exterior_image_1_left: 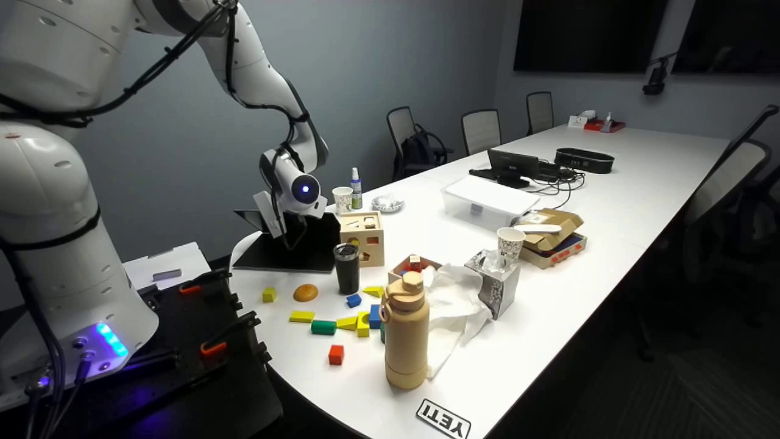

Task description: Open the laptop and click on the space bar

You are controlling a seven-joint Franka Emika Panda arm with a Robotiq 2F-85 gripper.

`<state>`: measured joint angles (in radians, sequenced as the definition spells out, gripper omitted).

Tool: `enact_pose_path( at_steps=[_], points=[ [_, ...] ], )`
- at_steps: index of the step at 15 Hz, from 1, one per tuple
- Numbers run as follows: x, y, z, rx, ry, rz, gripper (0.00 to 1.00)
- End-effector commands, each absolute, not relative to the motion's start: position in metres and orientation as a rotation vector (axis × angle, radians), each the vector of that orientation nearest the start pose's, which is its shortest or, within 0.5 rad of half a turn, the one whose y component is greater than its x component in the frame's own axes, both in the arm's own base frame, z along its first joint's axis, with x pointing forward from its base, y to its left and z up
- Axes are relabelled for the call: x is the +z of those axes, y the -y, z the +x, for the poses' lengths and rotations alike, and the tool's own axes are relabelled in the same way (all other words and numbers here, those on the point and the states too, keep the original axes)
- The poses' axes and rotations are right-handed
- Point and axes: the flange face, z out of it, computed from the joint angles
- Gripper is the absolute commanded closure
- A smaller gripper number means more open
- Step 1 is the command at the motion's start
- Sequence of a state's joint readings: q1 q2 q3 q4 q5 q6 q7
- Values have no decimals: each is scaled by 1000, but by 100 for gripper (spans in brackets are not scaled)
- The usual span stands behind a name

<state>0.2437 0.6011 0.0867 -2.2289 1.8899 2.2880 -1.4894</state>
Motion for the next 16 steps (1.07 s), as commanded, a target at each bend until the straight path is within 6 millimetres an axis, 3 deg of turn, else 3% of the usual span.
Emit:
enact_pose_path(
  at_steps=[1, 16],
  points=[
    [110, -220, 469, -302, 135, -2062, 0],
    [131, -287, 512, -345, 352, -2012, 0]
  ],
)
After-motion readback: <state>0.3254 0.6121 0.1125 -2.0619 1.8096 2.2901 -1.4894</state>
